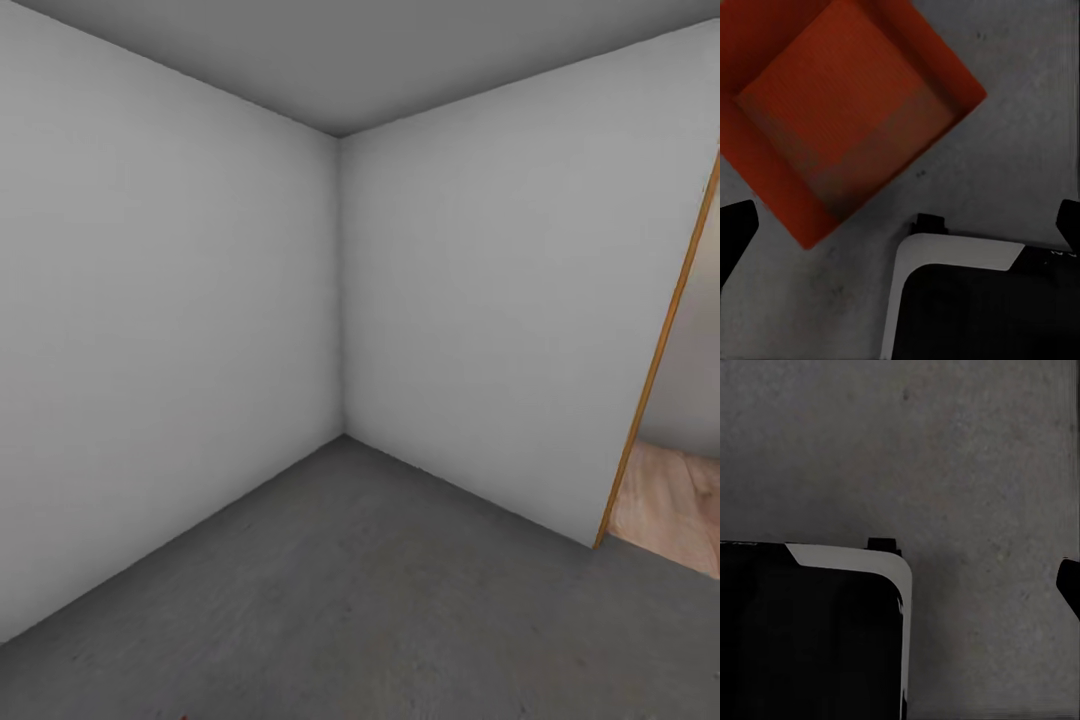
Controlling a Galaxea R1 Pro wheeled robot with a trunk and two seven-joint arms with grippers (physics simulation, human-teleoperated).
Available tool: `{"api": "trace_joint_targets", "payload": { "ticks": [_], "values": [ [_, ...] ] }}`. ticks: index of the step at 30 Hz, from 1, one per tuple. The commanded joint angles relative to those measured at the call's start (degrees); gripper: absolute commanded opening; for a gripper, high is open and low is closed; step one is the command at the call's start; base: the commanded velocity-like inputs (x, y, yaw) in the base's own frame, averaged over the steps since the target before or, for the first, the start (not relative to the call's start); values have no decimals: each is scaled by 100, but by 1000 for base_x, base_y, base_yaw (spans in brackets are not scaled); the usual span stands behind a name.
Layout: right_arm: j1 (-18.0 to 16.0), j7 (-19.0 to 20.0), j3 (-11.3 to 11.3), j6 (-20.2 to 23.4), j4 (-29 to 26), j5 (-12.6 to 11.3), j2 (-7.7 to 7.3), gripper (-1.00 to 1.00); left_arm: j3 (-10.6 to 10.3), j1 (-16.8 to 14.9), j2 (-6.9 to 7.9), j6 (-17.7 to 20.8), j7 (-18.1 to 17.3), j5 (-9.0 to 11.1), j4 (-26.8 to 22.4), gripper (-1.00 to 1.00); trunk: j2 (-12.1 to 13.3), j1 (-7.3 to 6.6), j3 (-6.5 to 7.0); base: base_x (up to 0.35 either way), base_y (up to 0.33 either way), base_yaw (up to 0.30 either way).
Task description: Move the two storage containers from the living room to the garage. In the garage, place one container on the floor and stack the other container on top of it (either order is fine).
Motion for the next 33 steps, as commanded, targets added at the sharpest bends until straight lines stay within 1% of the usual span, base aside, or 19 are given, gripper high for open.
{"api": "trace_joint_targets", "payload": {
  "ticks": [1,22,24,26,27,33],
  "values": [
    [-9,15,48,-30,17,-57,0,100,-50,-3,0,-16,12,53,1,100,-7,1,-7,0,0,-285],
    [-9,-35,40,-38,17,-60,-9,100,-42,-3,-6,-15,12,43,1,100,-7,1,7,0,0,-287],
    [-9,-37,40,-38,16,-60,-10,100,-33,-3,-31,-16,12,42,-4,100,-7,1,7,0,0,-288],
    [-9,-37,40,-35,16,-59,-11,100,-28,-3,-93,-16,12,49,-7,100,-7,1,7,0,0,-288],
    [-9,-37,42,-33,16,-58,-11,100,-34,-3,-175,-16,12,54,-7,100,-7,1,7,0,0,-288],
    [-9,-42,47,-29,19,-57,-11,100,-7,-3,-259,-16,12,62,-4,100,-7,1,7,0,0,-288]
  ]
}}
